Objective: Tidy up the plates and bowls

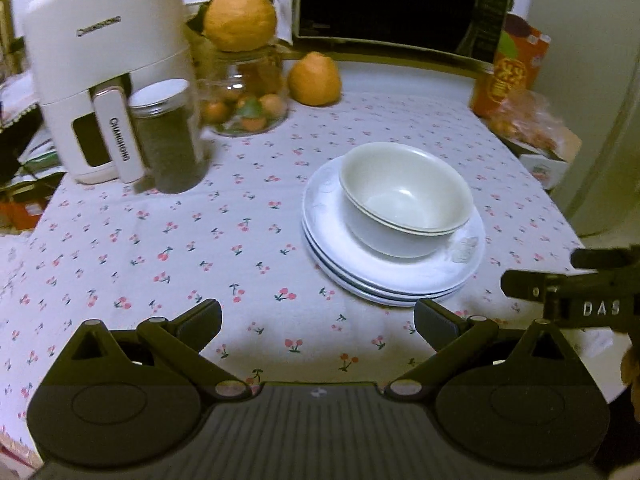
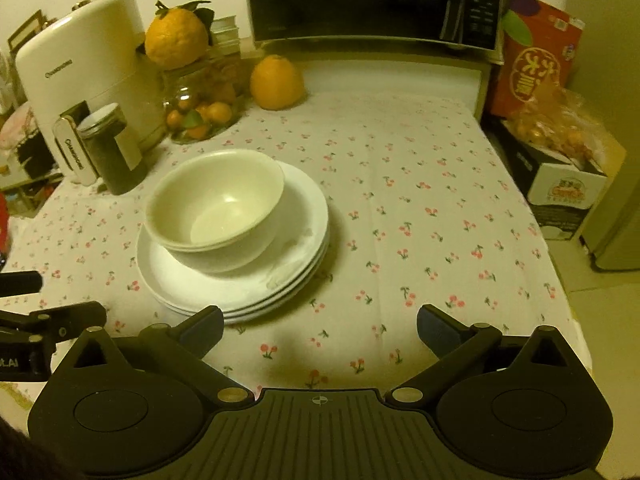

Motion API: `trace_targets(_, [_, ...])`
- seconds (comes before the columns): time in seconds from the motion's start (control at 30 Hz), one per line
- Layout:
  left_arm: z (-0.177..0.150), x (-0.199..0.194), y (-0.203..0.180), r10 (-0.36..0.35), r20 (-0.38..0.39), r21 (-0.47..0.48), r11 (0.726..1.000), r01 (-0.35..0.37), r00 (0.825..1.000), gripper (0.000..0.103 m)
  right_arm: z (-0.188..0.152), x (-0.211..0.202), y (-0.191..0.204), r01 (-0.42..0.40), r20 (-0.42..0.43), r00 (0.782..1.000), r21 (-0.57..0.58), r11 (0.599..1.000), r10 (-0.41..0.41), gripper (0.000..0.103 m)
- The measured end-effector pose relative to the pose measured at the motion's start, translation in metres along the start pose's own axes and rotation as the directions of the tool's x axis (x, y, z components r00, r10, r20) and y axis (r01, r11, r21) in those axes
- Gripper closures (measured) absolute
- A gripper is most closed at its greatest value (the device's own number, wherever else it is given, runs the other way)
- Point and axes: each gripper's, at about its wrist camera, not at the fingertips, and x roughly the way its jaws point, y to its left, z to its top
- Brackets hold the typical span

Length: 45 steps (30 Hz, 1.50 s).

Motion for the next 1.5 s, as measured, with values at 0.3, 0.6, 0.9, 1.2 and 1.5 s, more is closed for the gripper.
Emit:
trace_targets(0.3, [-0.010,0.014,-0.011,0.123,-0.077,-0.080,0.988,-0.129,0.989,0.000,-0.013,0.009,0.007,0.074,0.003,0.997,0.031,0.997,-0.074,0.000])
trace_targets(0.6, [-0.013,0.012,-0.018,0.180,-0.069,-0.107,0.977,-0.187,0.981,0.000,-0.015,0.016,0.005,0.097,-0.005,0.995,0.057,0.994,-0.097,0.000])
trace_targets(0.9, [-0.013,0.013,-0.020,0.179,-0.064,-0.107,0.977,-0.186,0.982,0.000,-0.016,0.017,0.009,0.092,-0.010,0.996,0.038,0.995,-0.092,0.000])
trace_targets(1.2, [-0.014,0.013,-0.021,0.188,-0.065,-0.106,0.975,-0.194,0.980,0.000,-0.016,0.018,0.009,0.089,-0.013,0.996,0.042,0.995,-0.089,0.000])
trace_targets(1.5, [-0.014,0.013,-0.019,0.186,-0.066,-0.107,0.976,-0.192,0.980,0.000,-0.018,0.020,0.011,0.091,-0.022,0.996,0.038,0.995,-0.091,0.000])
